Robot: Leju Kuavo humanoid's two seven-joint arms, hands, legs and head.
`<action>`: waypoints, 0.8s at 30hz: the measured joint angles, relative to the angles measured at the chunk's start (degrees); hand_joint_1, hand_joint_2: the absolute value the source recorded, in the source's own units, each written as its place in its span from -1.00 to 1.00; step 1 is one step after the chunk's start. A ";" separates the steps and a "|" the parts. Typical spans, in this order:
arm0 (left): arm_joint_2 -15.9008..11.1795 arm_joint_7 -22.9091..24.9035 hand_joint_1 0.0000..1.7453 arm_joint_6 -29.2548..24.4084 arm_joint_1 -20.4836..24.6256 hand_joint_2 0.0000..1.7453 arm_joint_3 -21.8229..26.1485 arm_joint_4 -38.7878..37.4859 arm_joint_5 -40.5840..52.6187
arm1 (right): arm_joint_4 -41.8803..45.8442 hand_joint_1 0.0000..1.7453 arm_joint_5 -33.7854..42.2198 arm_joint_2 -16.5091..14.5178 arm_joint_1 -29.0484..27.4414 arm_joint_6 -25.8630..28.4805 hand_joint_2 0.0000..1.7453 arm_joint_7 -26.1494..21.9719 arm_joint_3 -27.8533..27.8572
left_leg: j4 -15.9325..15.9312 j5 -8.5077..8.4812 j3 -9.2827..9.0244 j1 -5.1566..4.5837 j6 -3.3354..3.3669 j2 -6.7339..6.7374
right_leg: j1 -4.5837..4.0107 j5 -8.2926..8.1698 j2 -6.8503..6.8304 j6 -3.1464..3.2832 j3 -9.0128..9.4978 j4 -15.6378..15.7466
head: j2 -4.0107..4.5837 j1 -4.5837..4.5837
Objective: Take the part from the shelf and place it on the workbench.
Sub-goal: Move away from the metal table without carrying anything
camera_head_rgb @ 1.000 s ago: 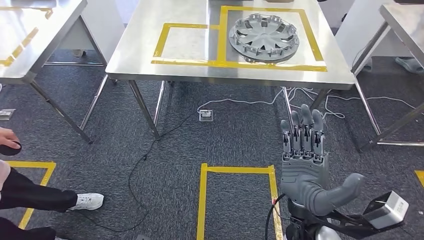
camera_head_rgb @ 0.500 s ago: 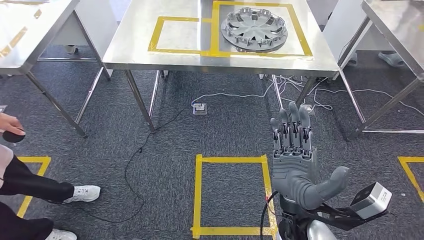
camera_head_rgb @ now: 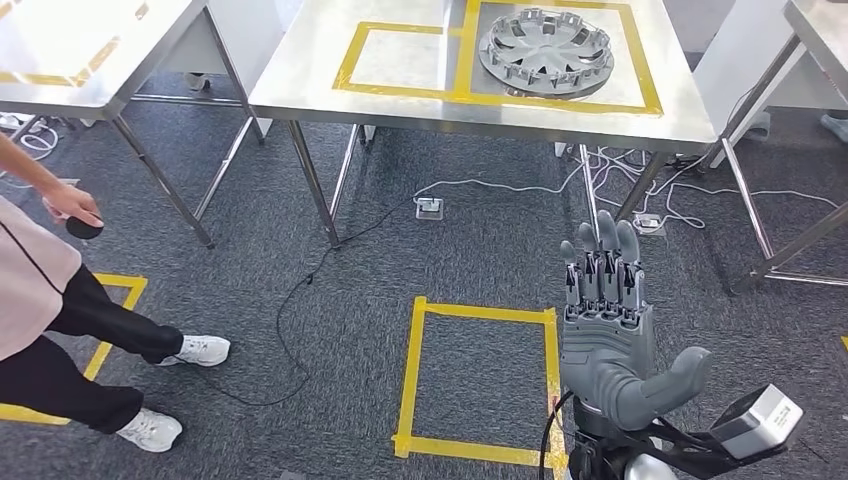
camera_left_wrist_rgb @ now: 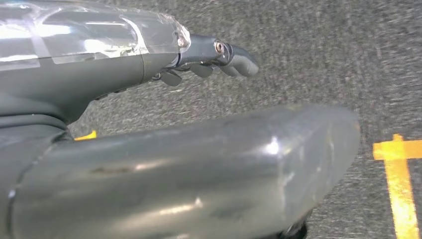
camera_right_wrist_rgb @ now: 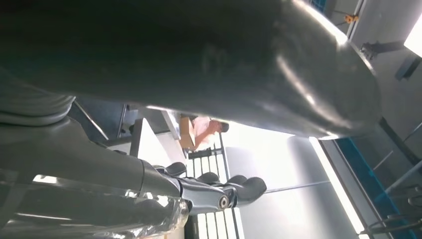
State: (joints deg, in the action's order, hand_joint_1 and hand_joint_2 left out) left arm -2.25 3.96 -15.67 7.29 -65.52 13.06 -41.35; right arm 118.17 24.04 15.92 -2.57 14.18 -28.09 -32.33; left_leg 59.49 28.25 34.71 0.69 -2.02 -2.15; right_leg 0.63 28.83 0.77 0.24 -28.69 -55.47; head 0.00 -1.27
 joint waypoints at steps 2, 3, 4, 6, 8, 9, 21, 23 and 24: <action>-0.01 0.00 -1.00 0.01 -0.01 -1.00 -0.01 0.01 0.00 | 0.04 -1.00 -0.36 0.02 0.01 0.10 -1.00 0.20 -0.01 | 6.40 4.18 2.71 -0.03 -0.32 1.99 | -0.22 -0.42 -1.37 0.62 -0.48 0.02 | 0.00 0.81; -0.01 0.00 -1.00 0.02 -0.01 -1.00 -0.01 0.01 0.00 | 0.06 -1.00 -0.50 0.03 -0.02 0.14 -1.00 0.24 -0.01 | 10.21 6.11 4.19 0.02 -0.46 2.24 | -0.39 -0.56 -2.02 0.81 -0.80 -0.08 | 0.00 1.20; -0.01 0.00 -1.00 0.02 -0.04 -1.00 -0.01 0.01 0.00 | 0.05 -1.00 -0.61 0.04 -0.04 0.18 -1.00 0.28 -0.02 | 12.85 7.12 5.07 0.05 -0.53 2.27 | -0.55 -0.67 -2.62 0.91 -1.12 -0.21 | 0.00 1.42; -0.02 0.02 -1.00 0.02 -0.09 -1.00 -0.01 0.00 0.00 | 0.05 -1.00 -0.75 0.04 -0.03 0.23 -1.00 0.31 -0.02 | 12.19 6.00 3.77 -0.02 -0.38 2.54 | -0.83 -0.81 -3.73 0.97 -1.65 -0.60 | 0.00 1.62; -0.04 0.04 -1.00 0.02 -0.06 -1.00 -0.01 -0.01 0.01 | 0.07 -1.00 -0.92 0.03 0.00 0.26 -1.00 0.32 -0.03 | 5.09 3.07 -0.79 -0.37 0.25 4.43 | -1.07 -0.81 -4.66 0.91 -1.90 -1.03 | 0.00 1.67; -0.06 0.04 -1.00 0.02 0.00 -1.00 -0.01 -0.01 0.01 | 0.07 -1.00 -1.02 0.02 0.01 0.27 -1.00 0.33 -0.03 | 1.71 2.14 -2.75 -0.64 0.78 5.72 | -1.25 -0.78 -5.07 0.78 -1.99 -1.25 | 0.00 1.69; 0.22 0.16 -1.00 0.04 0.00 -1.00 -0.01 0.01 0.17 | 0.19 -1.00 -1.50 0.01 -0.22 0.56 -1.00 0.62 -0.03 | -2.02 -1.29 -1.69 -0.78 3.97 -0.29 | -0.53 7.25 -1.06 -2.00 -6.80 -16.22 | 0.00 -0.12; 0.24 0.17 -1.00 0.04 -0.07 -1.00 -0.01 0.01 0.19 | 0.21 -1.00 -1.67 0.01 -0.14 0.60 -1.00 0.70 -0.02 | -2.01 -1.60 -1.59 -0.77 3.70 -1.69 | -0.49 3.24 0.16 -1.62 -3.22 -9.27 | 0.00 -0.49; 0.26 0.17 -1.00 0.04 -0.04 -1.00 -0.01 0.01 0.20 | 0.22 -1.00 -1.75 0.01 -0.08 0.60 -1.00 0.74 -0.02 | -1.92 -1.74 -1.46 -0.82 3.49 -2.29 | -0.43 1.67 1.33 -1.35 -1.51 -5.57 | 0.00 -0.57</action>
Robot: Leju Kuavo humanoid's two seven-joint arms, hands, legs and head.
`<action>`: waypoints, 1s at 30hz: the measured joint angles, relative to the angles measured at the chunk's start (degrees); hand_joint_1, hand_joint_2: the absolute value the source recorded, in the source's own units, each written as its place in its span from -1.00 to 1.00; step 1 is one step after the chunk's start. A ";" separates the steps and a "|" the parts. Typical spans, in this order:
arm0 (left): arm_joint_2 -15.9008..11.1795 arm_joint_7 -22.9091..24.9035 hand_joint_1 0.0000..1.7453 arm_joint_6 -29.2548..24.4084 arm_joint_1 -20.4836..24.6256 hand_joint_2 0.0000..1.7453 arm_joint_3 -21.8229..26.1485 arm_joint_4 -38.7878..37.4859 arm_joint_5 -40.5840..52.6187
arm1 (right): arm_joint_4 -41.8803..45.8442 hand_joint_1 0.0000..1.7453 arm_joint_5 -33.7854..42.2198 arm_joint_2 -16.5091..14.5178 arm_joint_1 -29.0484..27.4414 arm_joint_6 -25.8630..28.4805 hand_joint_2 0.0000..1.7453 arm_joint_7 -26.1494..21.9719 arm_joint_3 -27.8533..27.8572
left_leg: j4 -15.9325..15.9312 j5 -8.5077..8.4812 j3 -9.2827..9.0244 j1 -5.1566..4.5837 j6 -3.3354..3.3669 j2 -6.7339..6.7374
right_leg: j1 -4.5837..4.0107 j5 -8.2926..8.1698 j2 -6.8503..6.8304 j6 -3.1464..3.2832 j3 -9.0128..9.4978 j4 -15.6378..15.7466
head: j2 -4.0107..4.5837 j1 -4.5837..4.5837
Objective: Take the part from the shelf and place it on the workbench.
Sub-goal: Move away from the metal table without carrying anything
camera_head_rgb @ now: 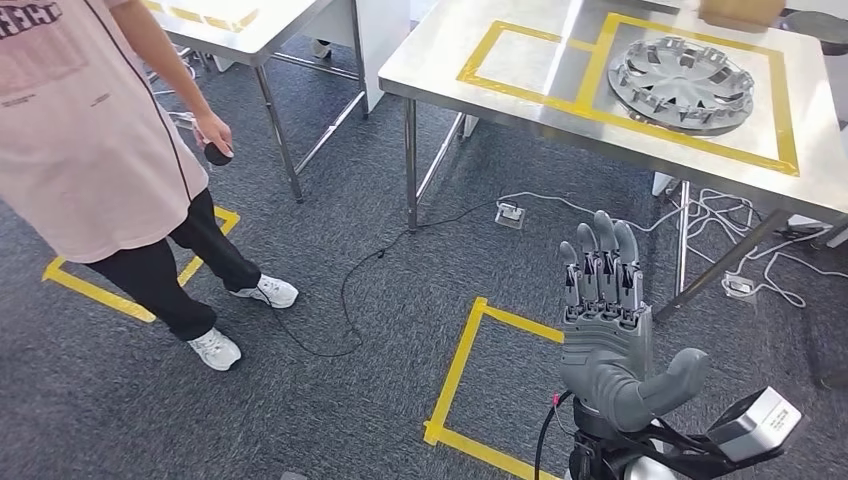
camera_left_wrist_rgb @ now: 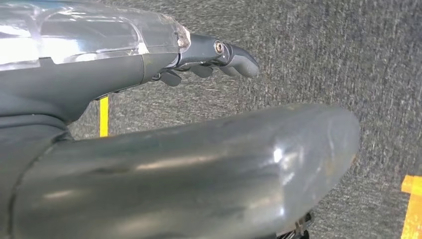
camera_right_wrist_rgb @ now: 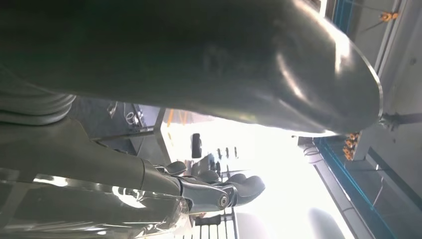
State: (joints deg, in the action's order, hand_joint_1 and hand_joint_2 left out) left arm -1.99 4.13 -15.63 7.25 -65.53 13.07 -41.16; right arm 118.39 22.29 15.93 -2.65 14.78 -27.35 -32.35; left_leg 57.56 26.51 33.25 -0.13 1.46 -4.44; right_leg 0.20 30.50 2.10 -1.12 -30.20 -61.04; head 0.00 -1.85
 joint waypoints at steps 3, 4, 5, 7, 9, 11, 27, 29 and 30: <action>0.07 0.00 -1.00 0.00 0.00 -1.00 0.00 0.00 0.05 | 0.12 -1.00 -0.10 -0.01 0.21 0.01 -1.00 0.11 0.00 | 0.19 -0.70 1.08 0.04 -1.05 -1.29 | 0.04 -0.85 1.67 0.71 1.76 4.73 | 0.00 -0.14; 0.02 0.00 -1.00 0.00 -0.08 -1.00 0.00 -0.01 0.07 | 0.17 -1.00 -0.14 -0.02 0.29 0.01 -1.00 0.14 -0.01 | 0.15 -0.93 1.46 0.07 -1.42 -1.53 | 0.09 -0.91 1.19 0.93 1.72 5.06 | 0.00 -0.20; -0.02 0.00 -1.00 0.00 -0.17 -1.00 0.00 -0.02 0.09 | 0.19 -1.00 -0.16 -0.03 0.41 0.01 -1.00 0.19 -0.02 | 0.34 -0.80 1.76 -0.01 -1.73 -0.69 | 0.16 -1.16 0.68 1.20 1.67 5.29 | 0.00 -0.20; -0.10 0.01 -1.00 0.00 -0.15 -1.00 -0.01 -0.03 0.12 | 0.24 -1.00 -0.19 -0.06 0.51 0.01 -1.00 0.25 -0.05 | 3.18 1.42 3.15 -0.06 -2.26 2.43 | 0.29 -1.70 -0.58 1.69 1.58 5.73 | 0.00 0.38; -0.10 0.01 -1.00 0.00 0.01 -1.00 -0.02 -0.02 0.15 | 0.22 -1.00 -0.20 -0.05 0.44 0.02 -1.00 0.34 -0.08 | 10.14 5.51 6.09 0.32 -2.85 4.64 | 0.20 -1.83 -2.02 1.89 1.38 5.72 | 0.00 1.11; -0.10 0.02 -1.00 0.00 0.00 -1.00 -0.03 -0.02 0.15 | 0.16 -1.00 -0.21 -0.07 0.41 0.02 -1.00 0.46 -0.13 | 15.67 7.54 8.18 0.66 -3.36 4.68 | 0.16 -1.83 -3.61 1.89 1.21 5.58 | 0.00 1.61; -0.05 0.30 -1.00 0.00 0.07 -1.00 -0.02 -0.01 0.14 | 0.16 -1.00 -0.57 -0.12 0.40 0.19 -1.00 0.55 -0.17 | 1.03 0.74 0.76 -0.35 0.75 2.62 | 0.14 6.76 -2.46 -0.63 -5.79 -11.52 | 0.00 0.43; -0.06 0.34 -1.00 0.01 0.02 -1.00 -0.02 -0.02 0.13 | 0.17 -1.00 -0.64 -0.11 0.40 0.39 -1.00 0.55 -0.17 | 1.03 0.58 0.68 -0.63 0.81 1.03 | -0.03 2.79 -1.72 0.21 -3.72 -6.50 | 0.00 0.07; -0.02 0.35 -1.00 0.01 0.02 -1.00 -0.02 -0.02 0.13 | 0.20 -1.00 -0.68 -0.10 0.43 0.46 -1.00 0.55 -0.17 | 1.03 0.48 0.68 -0.69 0.77 0.33 | -0.13 0.85 -0.64 0.81 -2.09 -2.74 | 0.00 -0.03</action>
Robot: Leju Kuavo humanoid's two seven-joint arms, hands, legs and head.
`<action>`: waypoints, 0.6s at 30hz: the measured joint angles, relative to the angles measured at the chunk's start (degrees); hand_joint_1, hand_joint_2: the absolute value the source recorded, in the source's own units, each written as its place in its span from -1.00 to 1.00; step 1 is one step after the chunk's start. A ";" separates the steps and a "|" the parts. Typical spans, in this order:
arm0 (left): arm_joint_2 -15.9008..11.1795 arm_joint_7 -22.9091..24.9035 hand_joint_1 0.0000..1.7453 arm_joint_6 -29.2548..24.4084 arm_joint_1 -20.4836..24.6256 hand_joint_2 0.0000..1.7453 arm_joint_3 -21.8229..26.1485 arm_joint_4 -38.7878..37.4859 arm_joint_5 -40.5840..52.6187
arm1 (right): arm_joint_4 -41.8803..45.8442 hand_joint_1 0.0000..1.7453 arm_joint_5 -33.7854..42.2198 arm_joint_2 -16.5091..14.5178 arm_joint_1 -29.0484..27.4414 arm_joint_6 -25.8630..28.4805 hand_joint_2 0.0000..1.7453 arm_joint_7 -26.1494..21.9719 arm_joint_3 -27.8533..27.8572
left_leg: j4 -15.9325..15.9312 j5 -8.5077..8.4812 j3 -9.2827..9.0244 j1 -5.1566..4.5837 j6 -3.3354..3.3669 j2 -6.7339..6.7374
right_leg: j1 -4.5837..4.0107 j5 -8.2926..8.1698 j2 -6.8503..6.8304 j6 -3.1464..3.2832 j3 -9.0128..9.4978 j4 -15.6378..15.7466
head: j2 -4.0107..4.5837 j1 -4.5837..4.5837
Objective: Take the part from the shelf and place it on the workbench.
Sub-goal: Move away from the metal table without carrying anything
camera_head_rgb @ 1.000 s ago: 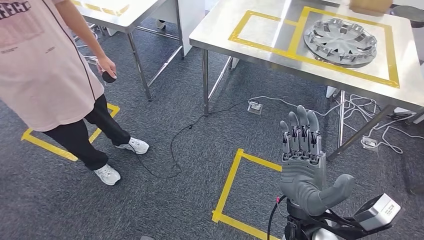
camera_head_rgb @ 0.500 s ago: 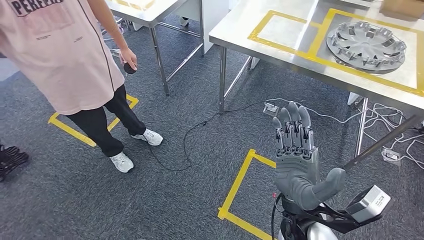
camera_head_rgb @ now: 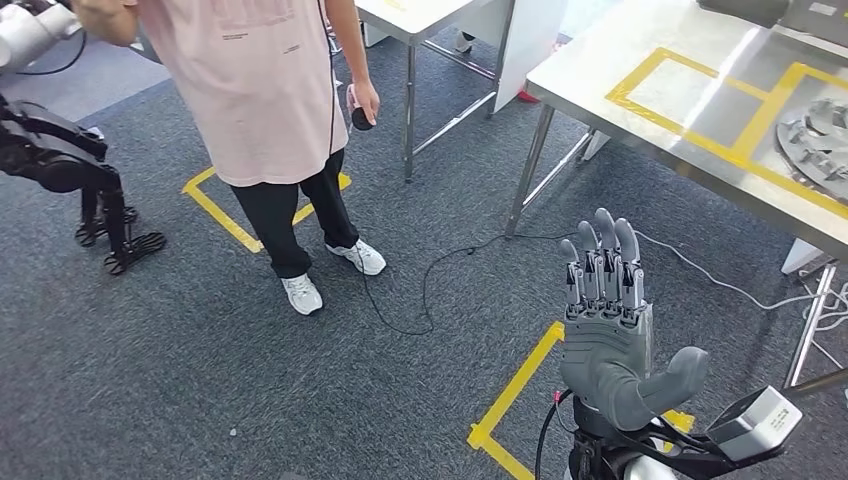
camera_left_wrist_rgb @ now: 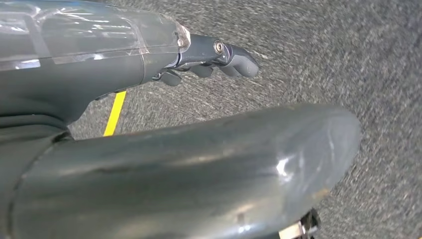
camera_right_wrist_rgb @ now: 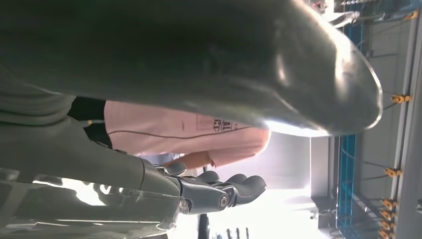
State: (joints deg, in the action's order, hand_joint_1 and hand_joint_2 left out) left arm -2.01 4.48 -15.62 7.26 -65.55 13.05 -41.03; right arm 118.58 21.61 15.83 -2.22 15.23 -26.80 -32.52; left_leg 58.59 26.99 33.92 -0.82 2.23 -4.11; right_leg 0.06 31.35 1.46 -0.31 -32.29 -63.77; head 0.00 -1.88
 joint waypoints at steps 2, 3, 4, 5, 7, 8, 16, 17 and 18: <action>0.10 0.01 -1.00 0.00 0.04 -1.00 0.00 0.01 0.00 | 0.08 -1.00 -0.07 0.01 0.02 0.13 -1.00 0.01 -0.01 | 0.06 -0.27 0.30 0.06 -0.31 -1.21 | -0.24 -2.04 1.82 0.89 2.21 5.46 | 0.00 -0.01; 0.16 0.02 -1.00 0.02 0.02 -1.00 0.00 0.01 0.00 | 0.11 -1.00 -0.11 0.02 0.06 0.19 -1.00 0.03 -0.02 | 0.05 -0.48 0.60 0.20 -0.58 -1.70 | -0.32 -2.01 2.20 1.16 2.54 6.40 | 0.00 -0.14; 0.18 0.04 -1.00 0.03 -0.02 -1.00 -0.01 0.01 0.00 | 0.16 -1.00 -0.18 0.01 0.09 0.27 -1.00 0.05 -0.03 | 0.00 -0.72 0.87 0.28 -0.93 -2.21 | -0.39 -2.11 1.87 1.25 2.63 6.95 | 0.00 -0.27; 0.12 0.08 -1.00 0.05 -0.10 -1.00 -0.01 0.01 0.00 | 0.21 -1.00 -0.26 0.00 0.15 0.32 -1.00 0.07 -0.05 | 0.01 -0.80 1.08 0.33 -1.18 -2.18 | -0.28 -2.29 1.29 1.23 2.80 7.51 | 0.00 -0.53; 0.01 0.13 -1.00 0.05 -0.17 -1.00 -0.02 -0.01 -0.01 | 0.27 -1.00 -0.44 -0.05 0.17 0.38 -1.00 0.12 -0.07 | 1.41 0.44 1.91 0.19 -1.84 0.69 | 0.06 -2.93 0.10 1.14 3.23 8.70 | 0.00 -0.29; -0.05 0.14 -1.00 0.05 -0.11 -1.00 -0.02 -0.01 -0.02 | 0.28 -1.00 -0.50 -0.06 0.13 0.38 -1.00 0.15 -0.07 | 3.57 2.01 2.93 0.28 -2.21 2.52 | 0.23 -3.18 -0.57 1.09 3.38 9.13 | 0.00 -0.01; -0.15 0.12 -1.00 0.08 0.00 -1.00 0.00 0.01 -0.27 | -0.04 -1.00 -0.56 -0.19 0.25 0.39 -1.00 0.43 -0.11 | 3.60 1.64 1.11 2.23 -5.14 8.21 | 0.85 -2.25 -5.98 -0.62 3.32 7.91 | 0.00 2.31; -0.17 0.11 -1.00 0.10 0.01 -1.00 0.01 0.01 -0.33 | -0.02 -1.00 -0.60 -0.24 0.35 0.39 -1.00 0.50 -0.13 | 1.72 1.35 0.17 2.05 -4.63 9.33 | 0.74 -1.98 -6.43 -1.06 3.27 7.52 | 0.00 2.40; -0.18 0.12 -1.00 0.17 0.01 -1.00 0.01 0.01 -0.37 | -0.01 -1.00 -0.63 -0.31 0.41 0.38 -1.00 0.58 -0.17 | 1.10 1.61 0.02 1.82 -3.96 9.89 | 0.59 -1.82 -6.85 -1.39 3.26 7.33 | 0.00 2.33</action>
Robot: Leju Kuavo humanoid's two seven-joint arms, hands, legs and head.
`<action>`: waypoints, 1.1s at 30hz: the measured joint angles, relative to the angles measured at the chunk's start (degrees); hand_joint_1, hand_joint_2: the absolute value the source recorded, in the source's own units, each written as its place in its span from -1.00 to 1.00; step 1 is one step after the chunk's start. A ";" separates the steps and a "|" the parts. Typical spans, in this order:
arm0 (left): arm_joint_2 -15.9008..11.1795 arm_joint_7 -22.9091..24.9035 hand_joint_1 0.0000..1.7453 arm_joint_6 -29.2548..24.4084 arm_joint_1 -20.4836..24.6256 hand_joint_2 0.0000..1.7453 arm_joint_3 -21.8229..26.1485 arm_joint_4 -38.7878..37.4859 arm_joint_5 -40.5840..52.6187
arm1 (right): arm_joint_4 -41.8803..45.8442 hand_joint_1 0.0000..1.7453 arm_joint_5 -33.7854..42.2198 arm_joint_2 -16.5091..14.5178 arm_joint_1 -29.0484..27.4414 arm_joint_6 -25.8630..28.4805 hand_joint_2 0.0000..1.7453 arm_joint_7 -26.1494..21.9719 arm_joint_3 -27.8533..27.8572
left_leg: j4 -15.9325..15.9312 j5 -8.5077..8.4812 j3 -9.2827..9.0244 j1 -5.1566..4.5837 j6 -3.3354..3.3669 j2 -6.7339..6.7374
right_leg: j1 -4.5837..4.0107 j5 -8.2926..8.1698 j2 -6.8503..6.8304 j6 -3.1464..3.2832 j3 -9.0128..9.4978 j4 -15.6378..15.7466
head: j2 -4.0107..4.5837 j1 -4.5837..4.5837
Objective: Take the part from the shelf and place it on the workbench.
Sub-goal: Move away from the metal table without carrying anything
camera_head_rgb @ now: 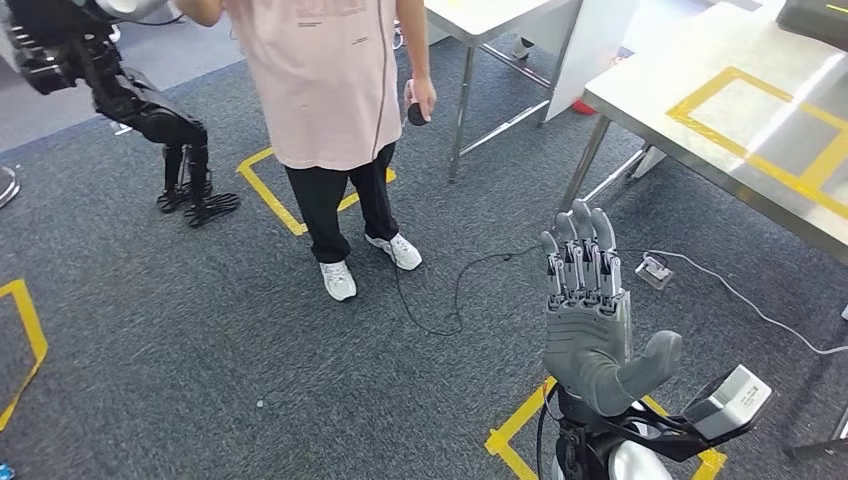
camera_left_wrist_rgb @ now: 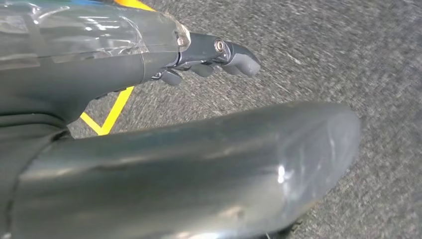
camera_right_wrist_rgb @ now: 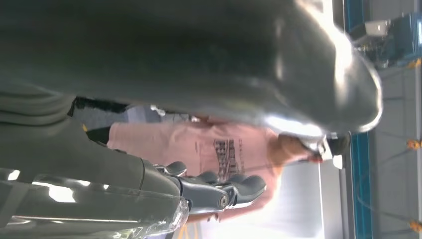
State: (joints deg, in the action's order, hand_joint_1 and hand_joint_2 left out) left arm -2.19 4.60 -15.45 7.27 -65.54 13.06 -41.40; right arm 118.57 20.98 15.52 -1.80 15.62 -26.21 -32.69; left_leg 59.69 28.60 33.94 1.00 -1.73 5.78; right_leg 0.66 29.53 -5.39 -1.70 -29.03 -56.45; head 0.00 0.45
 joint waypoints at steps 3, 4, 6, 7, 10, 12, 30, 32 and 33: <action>-0.08 0.03 -1.00 0.29 -0.07 -1.00 -0.01 -0.01 -0.15 | 0.00 -1.00 -0.11 -0.13 0.18 0.01 -1.00 0.23 -0.19 | -0.01 -0.24 0.47 -0.19 1.85 -1.89 | 0.12 0.60 -0.60 -0.58 0.07 -0.28 | 0.00 -0.58; -0.11 0.03 -1.00 0.34 -0.03 -1.00 0.00 -0.01 -0.19 | 0.01 -1.00 -0.16 -0.16 0.22 0.01 -1.00 0.27 -0.26 | -0.06 -0.41 0.56 -0.18 2.22 -2.65 | 0.26 1.71 0.37 -0.74 -0.32 -1.49 | 0.00 -0.69; -0.16 0.03 -1.00 0.36 0.10 -1.00 0.01 -0.01 -0.25 | 0.00 -1.00 -0.23 -0.21 0.24 0.01 -1.00 0.29 -0.40 | -0.11 -0.70 0.76 -0.26 2.86 -4.20 | 0.37 5.65 3.37 -0.89 -2.72 -7.62 | 0.00 -1.20; -0.17 0.03 -1.00 0.37 0.14 -1.00 0.01 -0.01 -0.27 | -0.01 -1.00 -0.26 -0.24 0.20 0.01 -1.00 0.29 -0.46 | -0.10 -0.81 0.89 -0.41 3.10 -5.02 | 0.30 7.67 4.35 -0.78 -4.54 -11.84 | 0.00 -1.52; -0.18 0.03 -1.00 0.39 0.03 -1.00 0.00 -0.01 -0.29 | -0.04 -1.00 -0.26 -0.26 0.17 0.01 -1.00 0.29 -0.58 | -0.10 -1.10 1.03 -1.08 3.56 -7.63 | -0.07 8.06 5.21 0.14 -6.90 -16.71 | 0.00 -2.43; -0.19 0.03 -1.00 0.39 0.00 -1.00 0.01 -0.01 -0.31 | -0.02 -1.00 -0.26 -0.27 0.23 0.01 -1.00 0.29 -0.64 | -0.10 -1.24 0.87 -1.45 3.70 -9.31 | -0.53 3.64 6.34 1.33 -4.22 -10.15 | 0.00 -2.75; -0.33 0.01 -1.00 0.43 0.02 -1.00 0.01 0.02 -0.25 | -0.34 -1.00 -0.40 -0.58 0.76 0.01 -1.00 0.45 -1.02 | 0.62 -0.02 0.49 -0.13 -0.21 -0.80 | -0.09 0.44 0.30 0.21 0.08 -0.07 | 0.00 0.03; -0.34 0.01 -1.00 0.45 -0.03 -1.00 0.01 0.01 -0.20 | -0.33 -1.00 -0.42 -0.61 0.84 0.00 -1.00 0.46 -1.16 | 0.38 0.16 0.72 -0.46 1.27 -1.39 | -0.11 0.60 -0.57 -0.21 0.14 -0.24 | 0.00 -0.33; -0.35 0.01 -1.00 0.45 -0.06 -1.00 0.00 0.01 -0.16 | -0.33 -1.00 -0.46 -0.61 0.90 -0.01 -1.00 0.46 -1.24 | 0.35 0.09 0.83 -0.51 1.79 -2.04 | 0.02 0.88 -0.46 -0.42 0.18 -0.31 | 0.00 -0.58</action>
State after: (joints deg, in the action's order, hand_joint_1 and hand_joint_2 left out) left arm -2.54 4.61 -15.00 7.22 -65.54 13.06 -41.56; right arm 118.24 20.52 14.92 -0.90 15.61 -25.75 -33.93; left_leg 60.04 28.68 34.77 0.49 0.06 3.73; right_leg 0.68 30.41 -5.85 -2.12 -28.85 -56.76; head 0.00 -0.13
